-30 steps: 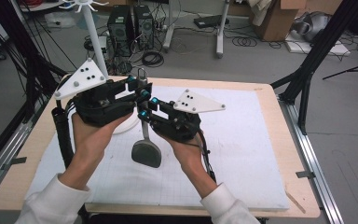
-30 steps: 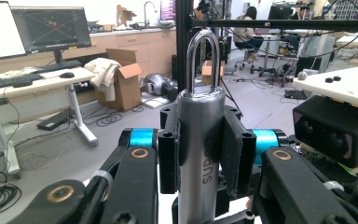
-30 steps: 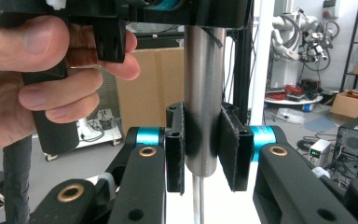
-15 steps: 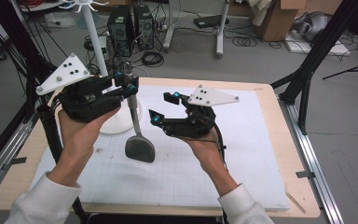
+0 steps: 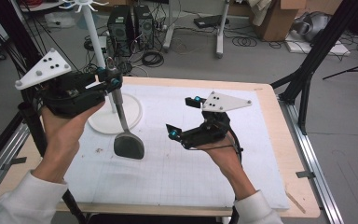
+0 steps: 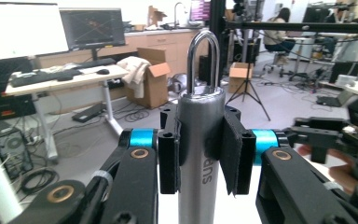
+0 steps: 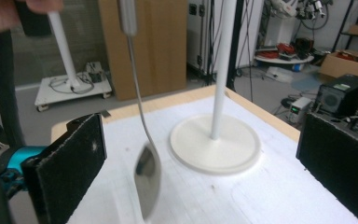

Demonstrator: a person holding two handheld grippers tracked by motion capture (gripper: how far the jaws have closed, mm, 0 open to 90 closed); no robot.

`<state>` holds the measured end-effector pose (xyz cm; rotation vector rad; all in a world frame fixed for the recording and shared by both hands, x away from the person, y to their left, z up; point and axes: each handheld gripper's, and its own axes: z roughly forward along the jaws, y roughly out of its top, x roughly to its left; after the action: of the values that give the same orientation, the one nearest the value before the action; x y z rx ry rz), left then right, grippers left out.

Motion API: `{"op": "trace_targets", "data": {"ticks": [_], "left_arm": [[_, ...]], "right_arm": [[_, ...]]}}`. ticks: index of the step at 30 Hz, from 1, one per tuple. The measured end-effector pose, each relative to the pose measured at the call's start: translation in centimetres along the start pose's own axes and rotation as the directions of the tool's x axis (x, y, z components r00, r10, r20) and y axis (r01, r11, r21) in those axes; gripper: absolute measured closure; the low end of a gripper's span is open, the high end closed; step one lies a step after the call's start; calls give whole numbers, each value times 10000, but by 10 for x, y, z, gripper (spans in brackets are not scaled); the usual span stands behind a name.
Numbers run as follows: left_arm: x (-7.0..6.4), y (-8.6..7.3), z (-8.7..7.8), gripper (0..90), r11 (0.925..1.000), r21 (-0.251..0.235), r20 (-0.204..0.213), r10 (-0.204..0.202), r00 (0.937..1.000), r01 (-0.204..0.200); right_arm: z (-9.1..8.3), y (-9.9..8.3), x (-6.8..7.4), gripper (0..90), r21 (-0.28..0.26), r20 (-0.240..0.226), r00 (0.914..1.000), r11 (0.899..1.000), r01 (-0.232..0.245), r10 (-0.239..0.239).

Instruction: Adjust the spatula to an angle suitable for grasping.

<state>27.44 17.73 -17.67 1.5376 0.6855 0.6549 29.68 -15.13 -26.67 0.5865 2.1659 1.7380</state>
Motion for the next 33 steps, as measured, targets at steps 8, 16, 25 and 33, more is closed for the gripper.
{"op": "trace_targets", "data": {"ticks": [8, 16, 25, 33], "left_arm": [[15, -1, -9, 708, 9999, -79, -320, -134, 9994, 132], [24, -2, -17, 708, 10000, 49, -548, -15, 9985, 18], [35, -2, -26, 708, 9999, 97, -749, -41, 9972, 49], [44, -1, -32, 708, 9998, 179, -902, 125, 9958, -109]], "right_arm": [[-18, -15, -14, 4, -52, 427, 9990, 9999, -97, 99], [-34, -24, -24, 4, -66, 485, 9988, 10000, -20, 23], [-63, -40, -34, 4, -13, 781, 9969, 10000, 70, -69], [-86, -65, -41, 4, -208, 1206, 9925, 9996, -177, 201]]}}
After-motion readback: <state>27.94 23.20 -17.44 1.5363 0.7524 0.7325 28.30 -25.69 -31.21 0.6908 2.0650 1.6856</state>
